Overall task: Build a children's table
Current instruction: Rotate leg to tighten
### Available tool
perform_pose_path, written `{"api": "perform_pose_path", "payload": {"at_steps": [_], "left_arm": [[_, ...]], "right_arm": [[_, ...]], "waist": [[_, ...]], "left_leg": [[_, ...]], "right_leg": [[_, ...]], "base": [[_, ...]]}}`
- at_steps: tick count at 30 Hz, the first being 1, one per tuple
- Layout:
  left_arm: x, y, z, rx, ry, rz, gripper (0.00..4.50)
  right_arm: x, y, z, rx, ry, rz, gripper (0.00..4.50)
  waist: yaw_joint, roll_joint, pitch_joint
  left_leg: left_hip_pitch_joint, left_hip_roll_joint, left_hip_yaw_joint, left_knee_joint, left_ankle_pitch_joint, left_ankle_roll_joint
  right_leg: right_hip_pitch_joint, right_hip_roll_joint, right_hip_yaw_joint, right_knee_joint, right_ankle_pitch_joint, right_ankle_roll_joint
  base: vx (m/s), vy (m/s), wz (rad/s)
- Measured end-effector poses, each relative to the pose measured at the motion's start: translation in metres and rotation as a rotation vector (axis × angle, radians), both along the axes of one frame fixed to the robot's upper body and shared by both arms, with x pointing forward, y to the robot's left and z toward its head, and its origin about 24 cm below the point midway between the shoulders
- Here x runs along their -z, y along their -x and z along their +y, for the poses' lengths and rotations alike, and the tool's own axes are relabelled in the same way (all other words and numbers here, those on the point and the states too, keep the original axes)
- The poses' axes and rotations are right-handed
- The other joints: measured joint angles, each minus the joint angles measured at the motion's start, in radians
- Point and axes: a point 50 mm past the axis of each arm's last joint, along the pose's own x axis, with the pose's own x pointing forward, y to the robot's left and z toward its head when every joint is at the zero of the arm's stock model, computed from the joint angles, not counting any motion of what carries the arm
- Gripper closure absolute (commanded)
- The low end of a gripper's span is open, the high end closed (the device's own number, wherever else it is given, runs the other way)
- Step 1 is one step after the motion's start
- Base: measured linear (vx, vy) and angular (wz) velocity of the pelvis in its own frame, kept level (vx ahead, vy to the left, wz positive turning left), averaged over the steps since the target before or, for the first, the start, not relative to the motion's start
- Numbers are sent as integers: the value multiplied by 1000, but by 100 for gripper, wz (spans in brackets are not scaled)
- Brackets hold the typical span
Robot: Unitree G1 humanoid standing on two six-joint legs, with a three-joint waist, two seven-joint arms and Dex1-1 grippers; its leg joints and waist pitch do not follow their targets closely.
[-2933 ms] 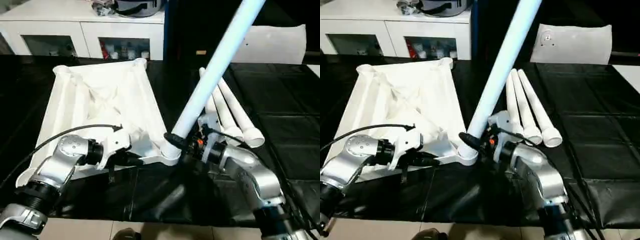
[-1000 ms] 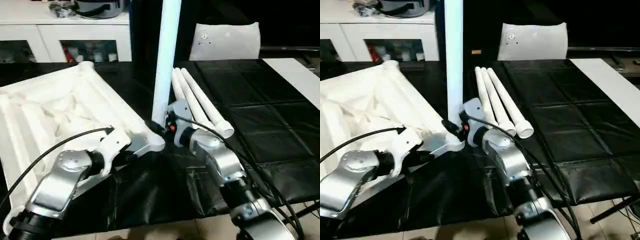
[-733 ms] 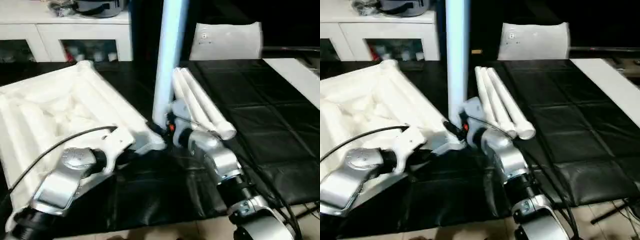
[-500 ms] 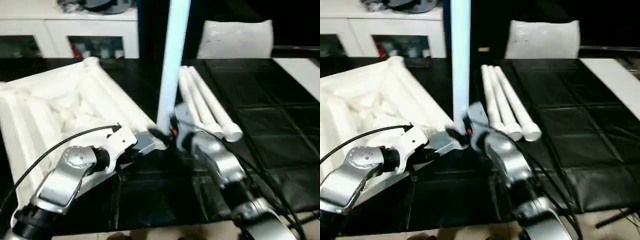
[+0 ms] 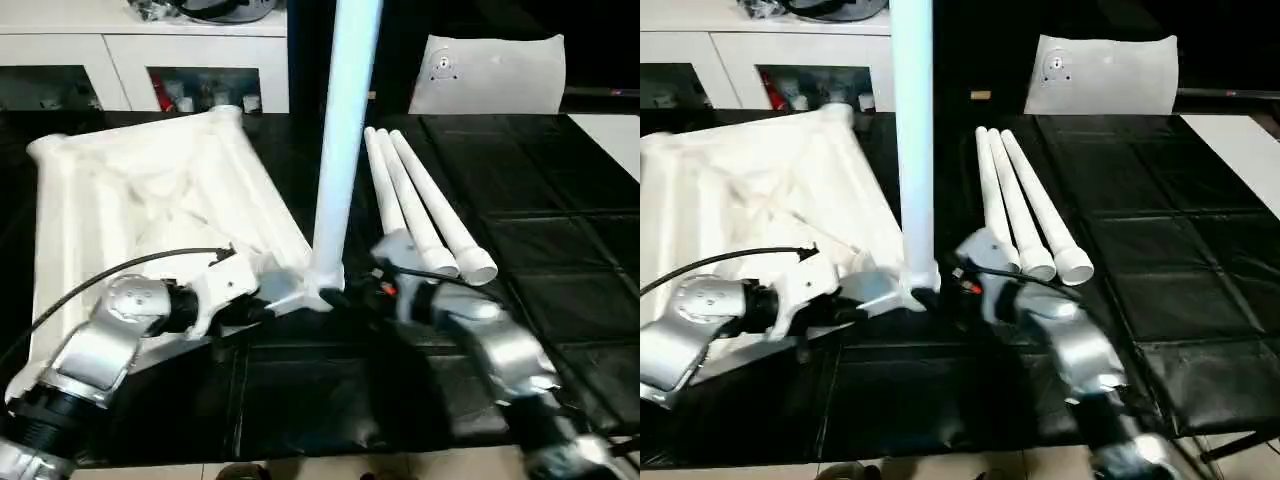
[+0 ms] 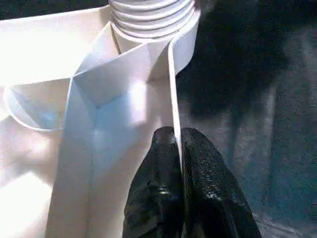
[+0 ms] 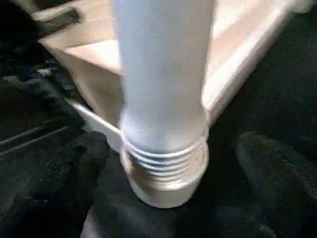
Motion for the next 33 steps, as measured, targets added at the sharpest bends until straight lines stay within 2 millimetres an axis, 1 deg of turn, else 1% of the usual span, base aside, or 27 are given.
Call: {"api": "perform_pose_path", "payload": {"at_steps": [4, 8, 11, 12, 14, 16, 17, 18, 22, 23, 25, 26, 27, 30, 33], "left_arm": [[1, 3, 2, 69, 11, 26, 450], [2, 4, -1, 162, 7, 49, 450], [2, 4, -2, 206, 3, 54, 450], [2, 5, -2, 216, 2, 55, 450], [2, 4, -2, 225, 3, 56, 450], [2, 4, -2, 230, 2, 53, 450], [2, 4, -2, 234, 1, 54, 450], [2, 3, -2, 237, 0, 54, 450], [1, 2, -2, 245, -3, 60, 450], [1, 2, -2, 246, -3, 60, 450], [2, 2, -1, 252, -4, 62, 450], [2, 2, 0, 255, -3, 65, 450], [2, 2, 0, 256, -3, 65, 450], [2, 2, 0, 260, -3, 64, 450], [2, 2, 0, 258, -3, 65, 450]], "right_arm": [[-7, 3, -7, -63, 12, -17, 2], [-5, 10, -10, -177, 55, 7, 2], [-3, 14, -7, -254, 72, 23, 2], [-2, 15, -6, -279, 78, 25, 30], [-4, 14, -3, -323, 86, 26, 37], [-5, 13, -1, -333, 90, 22, 55], [-4, 10, -1, -331, 91, 29, 55], [-4, 9, -1, -330, 91, 33, 77], [-3, 8, 0, -341, 81, 48, 93], [-3, 8, 0, -344, 78, 50, 109], [-3, 7, 0, -350, 70, 60, 124], [-3, 7, 0, -351, 67, 63, 139], [-3, 7, 0, -352, 65, 66, 139], [-2, 6, 0, -353, 54, 79, 174], [0, 6, 0, -347, 39, 90, 183]], "waist": [[1, 0, 0], [3, 0, 0], [2, 0, 0], [1, 0, 0], [0, 0, 0], [1, 0, -1], [1, 0, -1], [1, 0, -1], [4, -1, -1], [5, -1, -1], [7, -1, -1], [8, -1, -1], [9, -1, -1], [12, -1, -1], [12, -1, -1]], "left_leg": [[1, 0, 0, 0, 0, 0], [2, 0, 0, 1, 0, 0], [2, 0, 0, 1, 0, 0], [2, 0, 0, 1, 0, 0], [2, 0, 0, 2, 0, 0], [2, 1, 0, 2, 0, 0], [2, 1, 0, 2, 0, 0], [2, 1, 0, 2, 0, 0], [2, 1, 0, 3, 0, 0], [2, 1, 0, 3, 0, 0], [2, 1, 0, 3, 0, 0], [2, 1, 0, 4, 0, 0], [2, 1, 0, 4, 0, 0], [2, 1, 0, 4, 0, 0], [3, 2, 0, 4, 0, 0]], "right_leg": [[1, 0, 0, 1, 0, 0], [2, 0, 0, 1, 0, 0], [2, 0, 0, 1, 1, -1], [2, 0, 0, 1, 1, -1], [2, 0, 0, 2, 1, -1], [2, 0, -1, 2, 1, -1], [2, 0, -1, 2, 1, -1], [2, 0, -1, 2, 1, -1], [2, 0, -1, 3, 1, -1], [2, 0, -1, 3, 1, -1], [2, 0, -1, 3, 1, -1], [2, 0, -1, 3, 1, -1], [2, 0, -1, 4, 1, -1], [3, 0, -1, 4, 1, -1], [3, 0, -1, 5, 1, -1]], "base": [[0, 0, 0], [0, 0, 0], [0, 0, 0], [0, 0, 0], [0, 0, 0], [0, 0, 0], [0, 0, 0], [0, 0, 0], [0, 0, 0], [0, 0, 0], [0, 0, 0], [0, 0, 0], [0, 0, 0], [0, 0, 0], [0, 0, 0]]}}
